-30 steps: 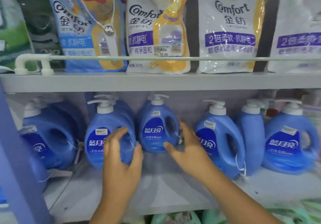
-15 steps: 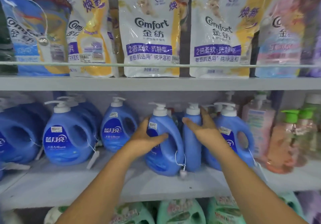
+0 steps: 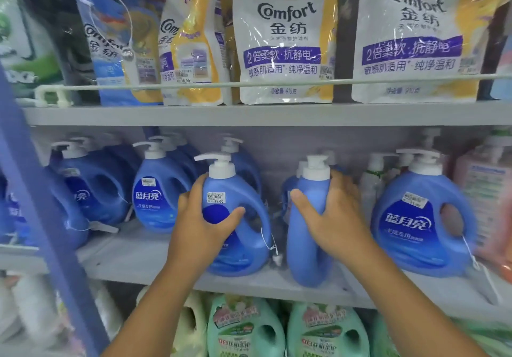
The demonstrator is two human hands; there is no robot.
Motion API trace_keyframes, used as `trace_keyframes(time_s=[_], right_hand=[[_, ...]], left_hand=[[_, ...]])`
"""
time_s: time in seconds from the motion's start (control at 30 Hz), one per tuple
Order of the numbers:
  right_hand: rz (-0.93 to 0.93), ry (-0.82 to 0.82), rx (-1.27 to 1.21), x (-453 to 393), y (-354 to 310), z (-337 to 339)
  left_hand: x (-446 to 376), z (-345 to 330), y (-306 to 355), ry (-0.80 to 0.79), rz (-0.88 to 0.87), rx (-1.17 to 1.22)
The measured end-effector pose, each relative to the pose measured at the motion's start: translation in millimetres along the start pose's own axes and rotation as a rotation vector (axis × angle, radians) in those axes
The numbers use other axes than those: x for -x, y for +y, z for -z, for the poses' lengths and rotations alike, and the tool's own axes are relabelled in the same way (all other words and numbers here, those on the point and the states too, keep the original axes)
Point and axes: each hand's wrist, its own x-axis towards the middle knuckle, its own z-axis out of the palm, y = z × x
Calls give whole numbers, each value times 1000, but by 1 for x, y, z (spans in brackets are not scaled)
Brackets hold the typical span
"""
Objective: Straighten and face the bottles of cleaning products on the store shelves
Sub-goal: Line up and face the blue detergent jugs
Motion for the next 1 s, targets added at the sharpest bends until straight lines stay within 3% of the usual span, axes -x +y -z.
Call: trace_keyframes(time_s=[0.13,0.23,0.33,0.53,0.77,0.87,0.93,1.0], right_hand=[[100,57,119,8,-28,-35],[51,-99,-42,4,-43,-57],[31,-184,7,-2,-54,-77],[64,99,359,-1,-80,-131],[-116,-35,-23,2,-53,-183],[-168,-66,34,11,-43,-185],[-165,1,60,13,-42,-170],[-114,232,34,11,-37,-130]], left_hand=[[-6,28,-19,21,3,-25],[-14,48,-38,38,-1,-24],[-25,66,-59,78,-9,-18],[-48,98,-99,153,-28,2],[-53,106,-130,45,-80,8],[-54,104,-134,54,-97,31],[-56,101,-136,54,-88,55],[-58,97,-140,47,-63,77]])
